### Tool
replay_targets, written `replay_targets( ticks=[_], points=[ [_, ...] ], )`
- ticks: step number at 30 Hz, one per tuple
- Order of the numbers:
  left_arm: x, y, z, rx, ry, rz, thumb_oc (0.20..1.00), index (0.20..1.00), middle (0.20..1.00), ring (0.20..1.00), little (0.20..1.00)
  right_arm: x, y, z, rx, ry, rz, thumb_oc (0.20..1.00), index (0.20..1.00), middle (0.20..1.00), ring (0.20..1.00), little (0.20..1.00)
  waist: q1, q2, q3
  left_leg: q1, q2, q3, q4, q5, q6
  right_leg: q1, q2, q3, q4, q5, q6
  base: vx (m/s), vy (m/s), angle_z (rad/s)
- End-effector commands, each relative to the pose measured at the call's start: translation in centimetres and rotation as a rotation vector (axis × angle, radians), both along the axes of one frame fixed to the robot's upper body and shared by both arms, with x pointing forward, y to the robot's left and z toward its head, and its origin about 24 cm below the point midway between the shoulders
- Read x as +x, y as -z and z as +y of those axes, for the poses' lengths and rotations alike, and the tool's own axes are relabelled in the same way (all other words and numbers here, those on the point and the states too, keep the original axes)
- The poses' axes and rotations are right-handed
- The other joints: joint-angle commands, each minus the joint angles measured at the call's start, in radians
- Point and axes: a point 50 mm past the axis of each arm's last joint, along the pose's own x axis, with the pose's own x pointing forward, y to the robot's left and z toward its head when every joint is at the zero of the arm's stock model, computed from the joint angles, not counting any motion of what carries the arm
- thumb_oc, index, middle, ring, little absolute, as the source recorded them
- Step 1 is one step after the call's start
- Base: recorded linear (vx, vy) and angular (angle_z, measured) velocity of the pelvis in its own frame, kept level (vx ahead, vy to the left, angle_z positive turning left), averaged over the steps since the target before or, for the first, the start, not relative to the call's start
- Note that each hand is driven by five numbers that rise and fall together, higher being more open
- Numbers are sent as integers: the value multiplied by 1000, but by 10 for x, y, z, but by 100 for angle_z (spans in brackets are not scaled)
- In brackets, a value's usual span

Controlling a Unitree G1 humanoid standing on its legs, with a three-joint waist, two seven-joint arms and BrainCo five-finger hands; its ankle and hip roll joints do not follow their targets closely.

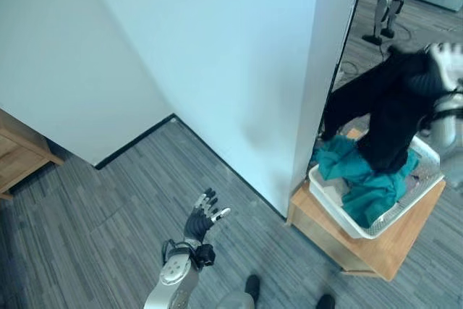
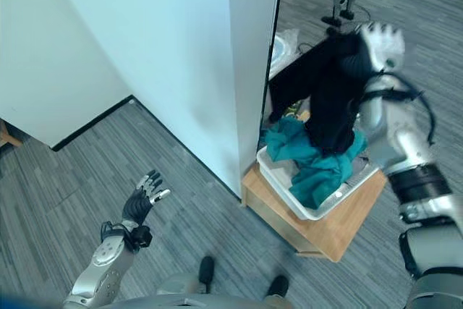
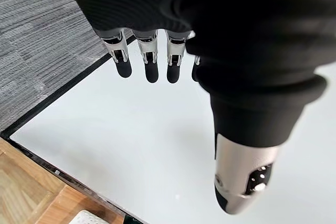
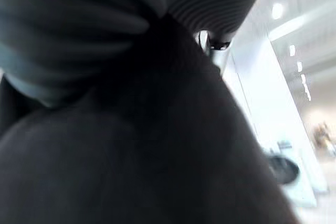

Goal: Pick up bed clothes into laundry basket.

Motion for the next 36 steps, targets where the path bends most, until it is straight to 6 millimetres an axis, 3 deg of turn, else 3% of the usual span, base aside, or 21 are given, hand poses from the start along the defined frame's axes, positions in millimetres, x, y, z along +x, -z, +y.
replay_targets(
  ticks=[1,9,20,22,29,32,36],
  points=[
    [19,-25,-8,-43,17,-137,1000,1000,1000,1000,1000,-6,-43,0,-58,1,-183,200,200,200,200,200,5,-26,-7,-48,41,36,3,58,-55,57,-69,-16,19,-31,84,-11,30,1],
    [25,-30,-12,-40,19,-161,1000,1000,1000,1000,1000,-14,10,-9,-18,43,-34,200,200,200,200,200,-8,-25,20,-66,36,40,3,59,-50,29,-74,-7,25,-26,83,-17,11,-3],
    [31,-35,-13,-22,8,-192,1000,1000,1000,1000,1000,-25,49,-43,-25,198,115,200,200,200,200,200,-42,-7,77,-110,37,52,3,76,-47,-36,-84,18,27,-11,82,-44,5,-2],
    [33,-36,-13,-14,16,-197,1000,1000,1000,1000,1000,-24,56,-56,-40,260,166,200,200,200,200,200,-42,-8,104,-142,39,55,3,88,-49,-75,-85,23,29,1,83,-111,-20,-1],
    [36,-37,-12,13,24,-212,1000,1000,1000,1000,1000,-15,46,-72,-100,341,183,200,200,200,200,200,-38,-21,139,-210,56,63,3,117,-67,-149,-77,38,27,14,81,-41,-33,-8],
    [35,-33,-8,28,14,-200,1000,1000,1000,1000,1000,-17,36,-91,-144,424,197,200,200,200,200,200,-29,-23,156,-267,64,56,3,134,-80,-196,-77,32,23,24,83,-50,-33,-1],
    [31,-31,-1,42,3,-200,1000,1000,1000,1000,1000,-17,3,-110,-168,499,137,200,200,200,200,200,-15,-25,174,-320,71,50,3,151,-90,-241,-77,33,18,36,86,-44,-10,7]
  ],
)
